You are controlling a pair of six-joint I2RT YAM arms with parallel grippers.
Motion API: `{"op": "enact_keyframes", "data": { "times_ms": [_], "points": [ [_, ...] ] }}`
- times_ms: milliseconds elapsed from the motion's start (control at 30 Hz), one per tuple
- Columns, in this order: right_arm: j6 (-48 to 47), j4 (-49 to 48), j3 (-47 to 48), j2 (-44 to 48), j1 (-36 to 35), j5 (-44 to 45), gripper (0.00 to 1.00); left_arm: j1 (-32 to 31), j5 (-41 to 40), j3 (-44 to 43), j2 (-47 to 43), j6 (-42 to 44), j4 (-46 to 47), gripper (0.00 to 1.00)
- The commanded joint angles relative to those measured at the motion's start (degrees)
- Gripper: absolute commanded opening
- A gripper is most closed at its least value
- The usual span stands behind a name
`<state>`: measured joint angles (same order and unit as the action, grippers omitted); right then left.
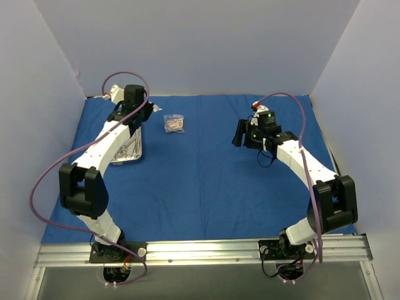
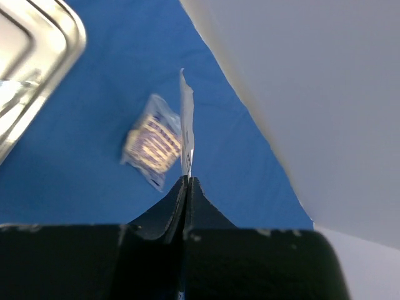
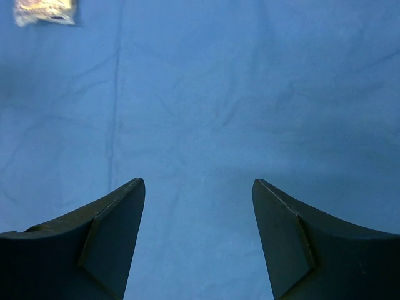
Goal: Open and lay out the surgical kit
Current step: Place the medical item in the surgical kit.
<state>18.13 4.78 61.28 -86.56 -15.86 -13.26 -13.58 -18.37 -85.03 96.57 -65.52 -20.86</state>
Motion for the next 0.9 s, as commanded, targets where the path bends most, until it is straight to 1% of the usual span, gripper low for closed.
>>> {"op": "enact_keyframes", "data": {
  "times_ms": [0,133,267,433,500,533,667,867],
  "points": [
    [1.12,1.03,-0.54,3.42,-0.31,0.43,0.65,-3.55,-0.96,-4.25,4.48,-3.30,6.71,0.02],
    [1.12,2.34,-0.98,4.30,-0.31,0.69,0.65,-7.06,-1.84,-7.68,9.76,-5.75,11.62,0.02],
    [1.29,2.61,-0.98,4.65,-0.31,0.60,0.65,-9.88,-2.89,-13.22,17.22,-7.52,12.95,0.02],
    [1.82,2.87,-1.07,4.91,-0.40,-0.45,0.65,-12.52,-5.79,-18.50,22.86,-8.93,14.53,0.02],
    [1.65,2.96,-1.59,4.91,-0.40,-0.54,0.65,-13.13,-6.41,-19.64,25.67,-8.40,15.67,0.02],
    [1.65,3.22,-1.86,4.91,-0.40,-0.63,0.65,-13.92,-8.07,-21.30,26.64,-7.70,15.50,0.02],
    [1.47,3.57,-2.83,5.44,-0.40,-0.63,0.65,-15.15,-8.61,-22.63,31.12,-10.59,15.59,0.02],
    [1.03,4.63,-3.80,6.67,-0.23,0.16,0.65,-16.65,-9.75,-23.95,34.73,-11.65,14.63,0.02]
  ]
}}
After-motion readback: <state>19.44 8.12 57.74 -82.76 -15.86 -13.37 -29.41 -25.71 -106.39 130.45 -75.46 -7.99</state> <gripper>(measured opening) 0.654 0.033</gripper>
